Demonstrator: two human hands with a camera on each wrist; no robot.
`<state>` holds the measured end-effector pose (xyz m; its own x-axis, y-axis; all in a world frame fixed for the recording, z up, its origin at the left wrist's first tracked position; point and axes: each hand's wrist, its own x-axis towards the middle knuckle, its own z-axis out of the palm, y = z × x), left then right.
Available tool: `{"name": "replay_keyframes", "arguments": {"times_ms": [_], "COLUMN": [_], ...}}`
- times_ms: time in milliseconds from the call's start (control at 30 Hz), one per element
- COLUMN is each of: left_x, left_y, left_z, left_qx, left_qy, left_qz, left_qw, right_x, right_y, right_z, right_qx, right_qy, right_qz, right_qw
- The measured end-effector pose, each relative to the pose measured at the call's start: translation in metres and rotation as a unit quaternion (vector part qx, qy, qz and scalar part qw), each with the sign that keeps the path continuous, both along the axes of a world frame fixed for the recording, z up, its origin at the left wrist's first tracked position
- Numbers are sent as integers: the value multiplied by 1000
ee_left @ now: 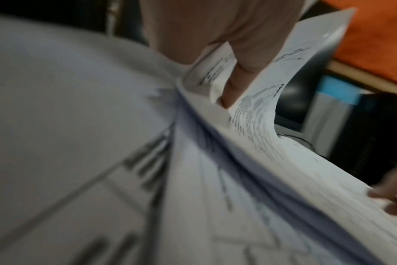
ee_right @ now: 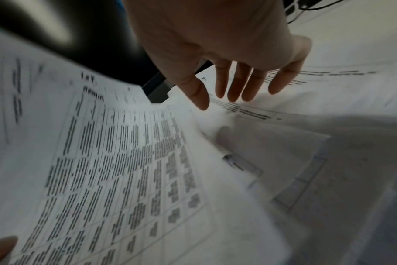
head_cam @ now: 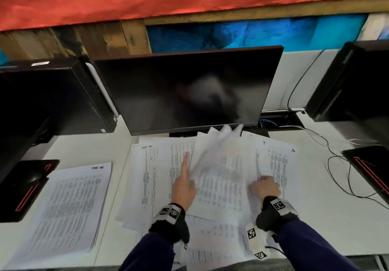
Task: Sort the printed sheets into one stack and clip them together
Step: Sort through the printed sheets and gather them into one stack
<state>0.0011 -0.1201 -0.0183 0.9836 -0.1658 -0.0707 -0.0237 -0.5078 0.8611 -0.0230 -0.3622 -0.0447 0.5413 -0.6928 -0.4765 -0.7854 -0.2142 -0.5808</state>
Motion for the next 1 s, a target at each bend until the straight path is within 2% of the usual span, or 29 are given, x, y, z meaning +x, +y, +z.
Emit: {"name": "replay_keyframes", "arguments": {"times_ms": [67, 133, 233, 300, 367, 500, 700, 833, 933, 1000], "left_x": [10, 19, 26, 27, 28, 29, 25, 27, 30, 34], "left_y": [26, 53, 74, 74, 71, 73, 80, 82, 78, 74], "left_z": [-6, -16, -28, -27, -21, -19, -22, -20, -2, 21], "left_qx": [-8, 34, 138, 172, 130, 22, -64, -129, -205, -236], "left_qy": [55, 125, 231, 266, 284, 288, 285, 268, 208, 174], "left_qz": [86, 165, 193, 199, 209, 213, 246, 217, 206, 173], "left_qw": [995, 978, 943, 927, 927, 933, 924, 930, 934, 940], "right_x": [6, 7, 10, 13, 16, 22, 9, -1, 1, 11], "right_y": [10, 23, 48, 66, 82, 101, 98, 81, 66, 57], "right_z": [1, 0, 0, 1, 5, 8, 28, 62, 90, 104], "right_qx": [12, 59, 134, 215, 268, 293, 195, 235, 307, 368], "right_qy": [-28, -63, -62, -57, -53, -48, -140, -206, -245, -272], "right_qz": [40, 76, 90, 69, 53, 77, 162, 208, 162, 144], "right_qw": [999, 993, 985, 972, 961, 952, 957, 927, 905, 877]}}
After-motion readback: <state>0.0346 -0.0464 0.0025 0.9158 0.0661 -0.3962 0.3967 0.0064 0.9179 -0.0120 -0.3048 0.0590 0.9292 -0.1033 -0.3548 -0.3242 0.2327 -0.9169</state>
